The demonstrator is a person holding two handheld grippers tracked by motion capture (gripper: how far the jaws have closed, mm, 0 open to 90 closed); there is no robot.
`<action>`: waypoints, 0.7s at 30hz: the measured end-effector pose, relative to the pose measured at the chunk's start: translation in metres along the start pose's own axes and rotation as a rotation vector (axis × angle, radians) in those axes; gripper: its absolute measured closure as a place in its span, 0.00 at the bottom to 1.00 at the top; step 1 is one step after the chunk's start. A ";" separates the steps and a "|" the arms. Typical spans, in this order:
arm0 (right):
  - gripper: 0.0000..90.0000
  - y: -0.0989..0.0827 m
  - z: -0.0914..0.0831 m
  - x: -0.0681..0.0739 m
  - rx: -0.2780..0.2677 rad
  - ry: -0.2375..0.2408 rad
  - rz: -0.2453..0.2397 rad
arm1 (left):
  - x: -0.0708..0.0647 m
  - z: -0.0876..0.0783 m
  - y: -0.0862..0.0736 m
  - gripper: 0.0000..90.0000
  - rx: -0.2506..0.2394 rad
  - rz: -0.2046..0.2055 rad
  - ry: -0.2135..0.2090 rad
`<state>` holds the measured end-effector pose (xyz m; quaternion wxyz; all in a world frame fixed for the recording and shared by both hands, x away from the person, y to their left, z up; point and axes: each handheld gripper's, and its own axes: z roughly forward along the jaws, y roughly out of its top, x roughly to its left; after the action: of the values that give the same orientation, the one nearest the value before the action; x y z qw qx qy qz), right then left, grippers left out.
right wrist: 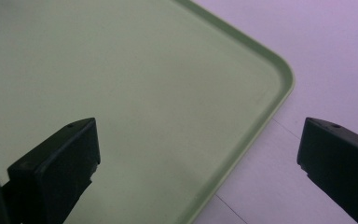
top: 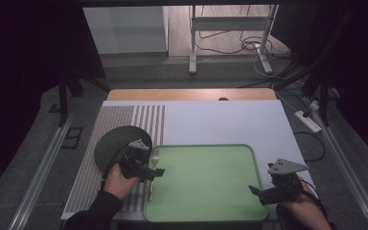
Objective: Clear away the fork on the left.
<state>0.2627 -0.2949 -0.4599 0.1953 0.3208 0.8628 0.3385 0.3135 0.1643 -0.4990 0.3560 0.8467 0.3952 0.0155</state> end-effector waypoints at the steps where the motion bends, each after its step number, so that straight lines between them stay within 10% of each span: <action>1: 0.00 0.000 0.000 0.000 0.000 0.000 0.000 | 0.000 0.000 0.000 0.00 0.000 0.000 0.000; 9: 0.00 0.000 0.000 0.000 0.000 0.000 0.002 | -0.002 -0.009 -0.005 0.00 -0.022 0.044 0.031; 21: 0.00 0.000 0.000 0.000 0.001 -0.002 0.006 | 0.004 -0.034 -0.028 0.00 -0.057 0.000 0.050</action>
<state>0.2626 -0.2947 -0.4596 0.1949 0.3237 0.8618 0.3384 0.2872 0.1991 -0.4913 0.3698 0.8356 0.4034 0.0477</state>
